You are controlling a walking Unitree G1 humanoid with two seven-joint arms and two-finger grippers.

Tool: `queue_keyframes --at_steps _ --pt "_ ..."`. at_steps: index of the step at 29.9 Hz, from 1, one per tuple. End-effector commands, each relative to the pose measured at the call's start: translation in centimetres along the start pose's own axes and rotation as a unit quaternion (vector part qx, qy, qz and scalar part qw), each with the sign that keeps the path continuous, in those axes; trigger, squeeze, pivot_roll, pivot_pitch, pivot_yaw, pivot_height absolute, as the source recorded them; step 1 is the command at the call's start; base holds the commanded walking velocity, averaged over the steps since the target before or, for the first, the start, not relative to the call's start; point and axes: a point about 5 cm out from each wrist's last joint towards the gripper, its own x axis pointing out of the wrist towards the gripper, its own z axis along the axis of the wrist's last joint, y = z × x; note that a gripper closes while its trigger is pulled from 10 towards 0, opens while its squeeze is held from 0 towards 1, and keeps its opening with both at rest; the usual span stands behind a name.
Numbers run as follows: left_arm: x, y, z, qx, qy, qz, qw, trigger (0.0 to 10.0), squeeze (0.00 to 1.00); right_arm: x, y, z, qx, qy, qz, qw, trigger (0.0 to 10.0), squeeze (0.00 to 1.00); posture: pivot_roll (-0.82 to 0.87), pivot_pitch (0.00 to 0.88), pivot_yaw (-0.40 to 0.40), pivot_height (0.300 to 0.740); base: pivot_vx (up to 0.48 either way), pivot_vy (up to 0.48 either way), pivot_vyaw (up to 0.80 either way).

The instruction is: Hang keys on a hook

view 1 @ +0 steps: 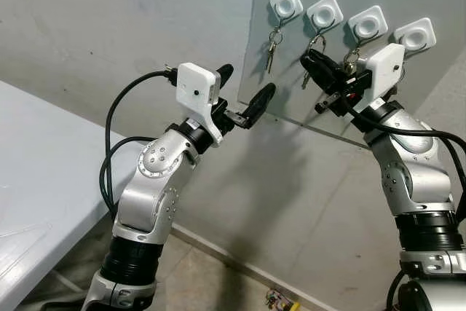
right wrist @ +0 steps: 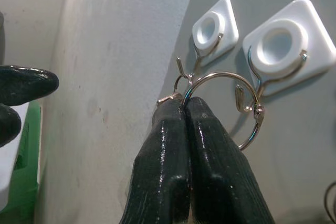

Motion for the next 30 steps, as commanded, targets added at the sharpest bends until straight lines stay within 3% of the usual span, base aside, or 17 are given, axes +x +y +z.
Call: queue_keyframes --at_steps 1,15,22,23,24,25,30 --pt "0.4 -0.3 0.6 0.003 -0.009 -0.008 1.000 10.0 0.00 0.4 -0.4 0.7 -0.016 -0.006 0.008 1.000 10.0 0.00 -0.01 0.000 -0.071 0.711 0.000 0.000 0.00" --pt "0.3 -0.1 0.7 0.004 -0.009 -0.004 1.000 10.0 0.00 1.1 -0.5 0.6 -0.028 0.013 0.027 0.999 10.0 0.00 -0.01 0.000 -0.071 0.711 0.000 0.000 0.00" --pt "0.2 -0.1 0.8 0.004 -0.010 -0.002 1.000 10.0 0.00 0.8 -0.1 -0.6 -0.008 0.046 0.029 0.999 10.0 0.00 0.00 0.000 -0.079 0.711 0.000 0.000 0.00" --pt "0.2 -0.1 0.8 0.004 -0.010 -0.001 1.000 10.0 0.00 0.7 0.0 -0.8 -0.003 0.050 0.030 0.998 10.0 0.04 0.00 0.000 -0.079 0.711 0.000 0.000 0.00" --pt "0.2 -0.1 0.8 0.004 -0.010 -0.001 1.000 10.0 0.00 0.7 0.1 -1.0 0.000 0.054 0.030 0.998 10.0 0.80 0.00 0.000 -0.079 0.711 0.000 0.000 0.00" --pt "0.2 -0.1 0.8 0.004 -0.010 -0.001 1.000 10.0 0.00 0.6 0.2 -1.1 0.004 0.055 0.029 0.998 10.0 1.00 0.00 0.000 -0.079 0.711 0.000 0.000 0.00" --pt "0.1 -0.1 0.8 0.004 -0.010 0.001 1.000 10.0 0.00 0.0 1.1 -1.9 0.030 0.057 0.040 0.997 10.0 1.00 0.01 0.000 -0.084 0.711 0.000 0.000 0.00"
